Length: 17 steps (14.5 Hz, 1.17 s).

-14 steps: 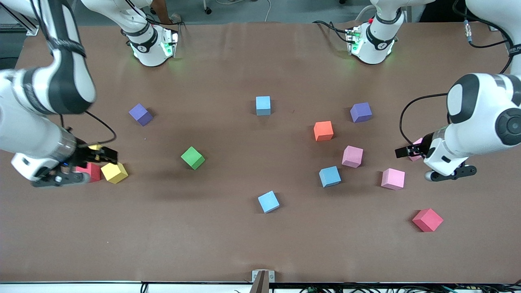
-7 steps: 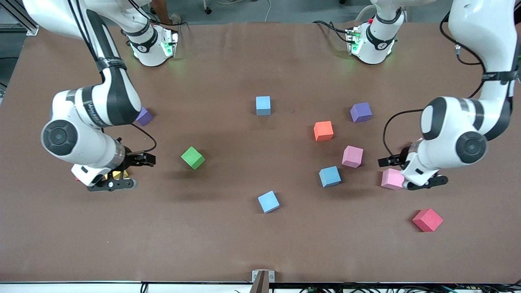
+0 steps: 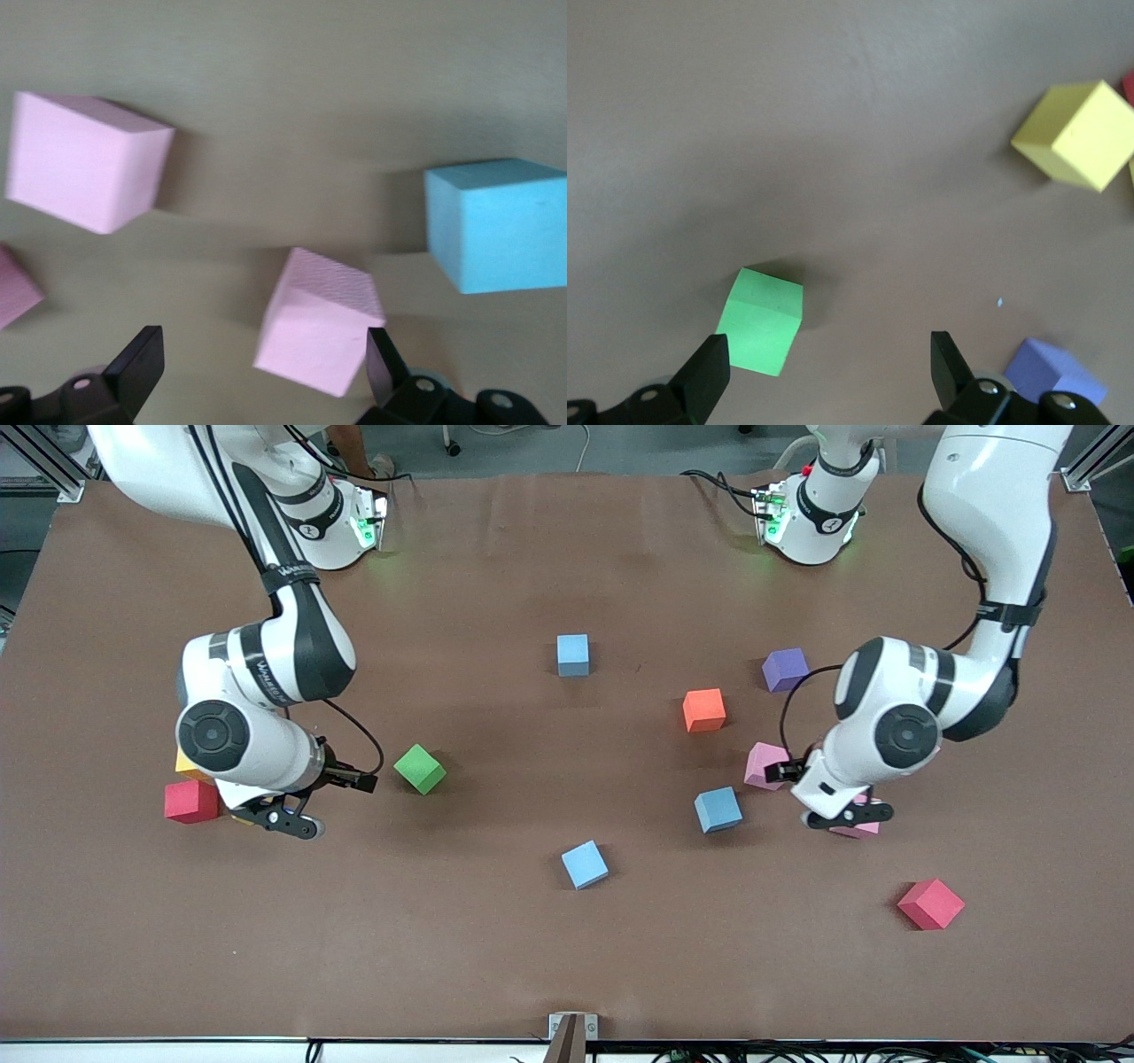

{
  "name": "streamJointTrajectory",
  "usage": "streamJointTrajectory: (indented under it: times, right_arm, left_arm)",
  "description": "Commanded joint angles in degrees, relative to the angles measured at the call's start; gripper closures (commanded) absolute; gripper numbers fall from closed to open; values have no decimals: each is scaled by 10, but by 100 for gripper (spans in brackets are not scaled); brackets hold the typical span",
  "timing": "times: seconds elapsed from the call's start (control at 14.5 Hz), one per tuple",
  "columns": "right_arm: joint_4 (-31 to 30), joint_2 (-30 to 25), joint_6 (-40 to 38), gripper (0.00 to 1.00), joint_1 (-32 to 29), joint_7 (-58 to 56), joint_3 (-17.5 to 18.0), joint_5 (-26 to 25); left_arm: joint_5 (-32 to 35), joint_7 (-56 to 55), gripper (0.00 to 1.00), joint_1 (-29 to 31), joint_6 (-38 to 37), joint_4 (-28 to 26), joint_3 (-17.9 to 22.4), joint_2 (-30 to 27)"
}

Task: Arrange 11 blocks into digit 3
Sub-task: 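Move both grippers down to the pink and green blocks, then close the left gripper on the pink block while the right gripper grips green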

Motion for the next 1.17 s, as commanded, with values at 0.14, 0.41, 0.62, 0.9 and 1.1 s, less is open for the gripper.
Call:
streamJointTrajectory:
  times: [0.14, 0.41, 0.62, 0.9, 1.1]
  right_arm:
    - [-29, -4, 17, 0, 8, 132, -3, 22]
    - [-29, 14, 38, 0, 20, 192, -4, 65]
    - [-32, 29, 62, 0, 22, 193, -3, 66]
    - [-60, 36, 107, 0, 37, 193, -3, 70]
    - [-64, 44, 124, 0, 37, 197, -3, 71]
  left_arm:
    - [68, -26, 0, 4, 80, -95, -21, -34]
    - [89, -49, 0, 6, 150, -138, -25, -30]
    - [89, -50, 1, 8, 177, -142, -25, -20]
    - [89, -63, 40, 9, 185, -141, -25, -17]
    - [89, -82, 59, 8, 194, -141, -25, -14]
